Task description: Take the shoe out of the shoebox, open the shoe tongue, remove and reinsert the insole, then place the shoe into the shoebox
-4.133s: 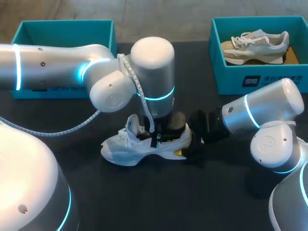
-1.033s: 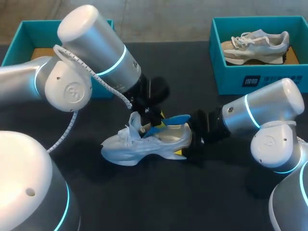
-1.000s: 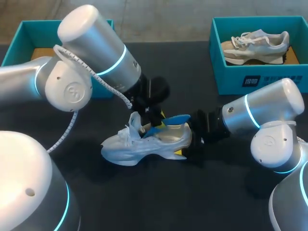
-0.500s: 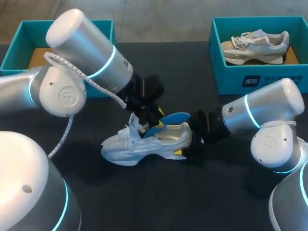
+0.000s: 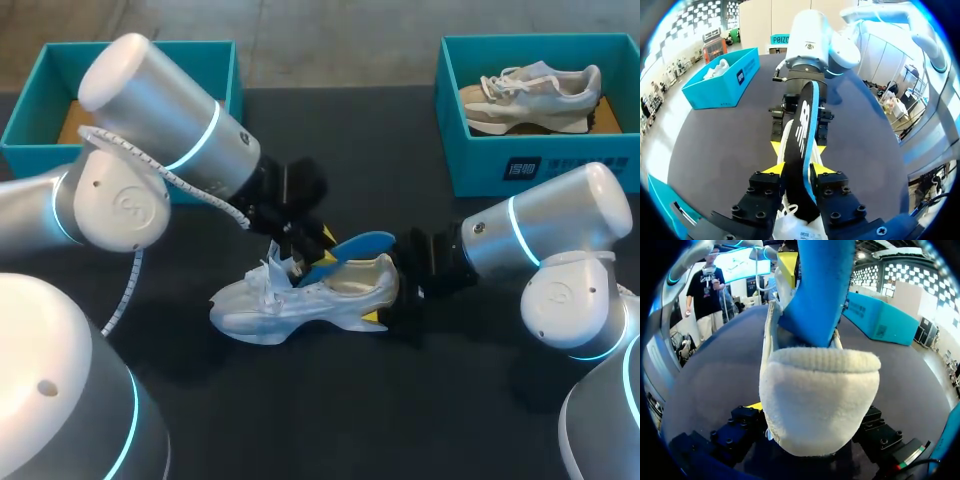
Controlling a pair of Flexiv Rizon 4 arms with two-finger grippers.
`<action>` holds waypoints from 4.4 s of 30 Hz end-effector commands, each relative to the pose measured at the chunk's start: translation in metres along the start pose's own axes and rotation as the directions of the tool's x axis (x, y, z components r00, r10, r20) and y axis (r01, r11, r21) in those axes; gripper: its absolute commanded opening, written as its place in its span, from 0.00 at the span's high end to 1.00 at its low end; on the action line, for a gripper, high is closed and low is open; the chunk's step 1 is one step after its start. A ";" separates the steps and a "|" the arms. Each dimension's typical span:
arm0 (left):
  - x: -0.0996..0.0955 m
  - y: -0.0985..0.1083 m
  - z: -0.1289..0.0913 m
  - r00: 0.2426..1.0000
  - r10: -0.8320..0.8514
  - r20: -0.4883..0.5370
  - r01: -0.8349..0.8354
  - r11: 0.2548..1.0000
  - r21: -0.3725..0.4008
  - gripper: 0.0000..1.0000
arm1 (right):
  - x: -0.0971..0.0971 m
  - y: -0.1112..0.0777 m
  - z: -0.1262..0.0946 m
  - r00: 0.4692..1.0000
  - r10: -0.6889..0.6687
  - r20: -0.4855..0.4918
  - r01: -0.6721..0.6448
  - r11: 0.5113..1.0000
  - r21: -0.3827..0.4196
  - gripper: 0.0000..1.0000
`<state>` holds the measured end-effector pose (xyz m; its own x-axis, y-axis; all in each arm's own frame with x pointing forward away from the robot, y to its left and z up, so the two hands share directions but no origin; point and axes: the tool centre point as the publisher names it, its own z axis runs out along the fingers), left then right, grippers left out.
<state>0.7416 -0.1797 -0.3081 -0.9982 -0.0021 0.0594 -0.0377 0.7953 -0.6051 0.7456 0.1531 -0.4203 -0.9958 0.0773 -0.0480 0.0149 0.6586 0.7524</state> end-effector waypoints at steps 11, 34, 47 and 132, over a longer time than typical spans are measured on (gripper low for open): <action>-0.006 -0.005 0.015 0.999 -0.005 -0.035 0.005 1.000 -0.010 0.69 | 0.000 -0.002 0.007 1.000 0.000 0.003 0.000 1.000 0.005 1.00; 0.003 -0.031 -0.012 0.995 0.024 -0.098 -0.014 0.994 0.104 1.00 | 0.000 -0.002 0.007 1.000 0.000 0.003 0.000 1.000 0.005 1.00; 0.007 -0.072 -0.046 0.994 0.050 -0.094 -0.034 0.985 0.168 1.00 | 0.000 -0.002 0.007 1.000 0.000 0.003 0.000 1.000 0.005 1.00; 0.066 -0.226 -0.206 0.757 -0.184 -0.627 0.578 0.635 0.512 1.00 | 0.000 -0.002 0.007 1.000 0.000 0.003 0.000 1.000 0.005 1.00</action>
<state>0.7024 -0.2356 -0.0061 -0.7187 0.2341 0.6547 -0.6096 0.2406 -0.7553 0.7456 0.1531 -0.4203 -0.9959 0.0773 -0.0480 0.0148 0.6586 0.7524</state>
